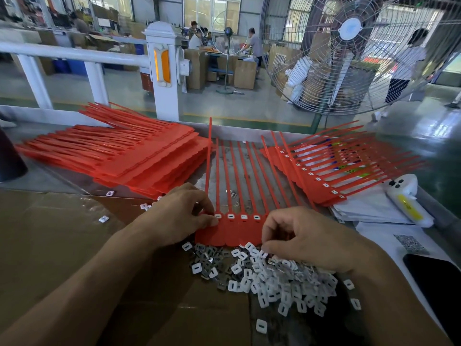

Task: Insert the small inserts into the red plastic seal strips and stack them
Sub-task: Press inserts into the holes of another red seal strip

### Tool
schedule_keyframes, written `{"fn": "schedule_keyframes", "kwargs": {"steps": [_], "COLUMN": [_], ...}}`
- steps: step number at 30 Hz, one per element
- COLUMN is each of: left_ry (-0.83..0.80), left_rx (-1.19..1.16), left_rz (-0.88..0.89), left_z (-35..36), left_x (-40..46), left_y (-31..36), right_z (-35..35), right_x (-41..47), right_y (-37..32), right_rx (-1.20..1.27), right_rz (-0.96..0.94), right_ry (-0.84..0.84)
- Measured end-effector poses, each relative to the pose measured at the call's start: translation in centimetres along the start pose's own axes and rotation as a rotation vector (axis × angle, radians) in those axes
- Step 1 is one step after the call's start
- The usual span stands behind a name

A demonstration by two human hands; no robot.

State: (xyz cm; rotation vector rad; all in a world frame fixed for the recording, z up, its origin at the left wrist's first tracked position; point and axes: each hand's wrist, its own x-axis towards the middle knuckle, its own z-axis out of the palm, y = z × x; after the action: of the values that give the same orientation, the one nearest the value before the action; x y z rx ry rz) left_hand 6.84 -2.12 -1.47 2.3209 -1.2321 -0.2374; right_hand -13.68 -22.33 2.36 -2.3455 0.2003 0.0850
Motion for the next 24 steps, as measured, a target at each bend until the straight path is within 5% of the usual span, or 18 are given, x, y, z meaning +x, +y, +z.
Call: {"fn": "schedule_keyframes", "kwargs": {"steps": [15,24], "left_ry": [0.008,-0.005], "left_rx": [-0.003,0.004], "left_rz": [0.000,-0.002], "left_z": [0.0,0.0], "left_x": [0.0,0.1], "left_y": [0.1,0.1], "right_z": [0.4,1.1], "right_x": [2.2,3.0], "right_y": [3.5,3.6], "right_rx": [0.069,-0.009], "right_rz": [0.095,0.131], "right_ry": [0.511,0.530]}}
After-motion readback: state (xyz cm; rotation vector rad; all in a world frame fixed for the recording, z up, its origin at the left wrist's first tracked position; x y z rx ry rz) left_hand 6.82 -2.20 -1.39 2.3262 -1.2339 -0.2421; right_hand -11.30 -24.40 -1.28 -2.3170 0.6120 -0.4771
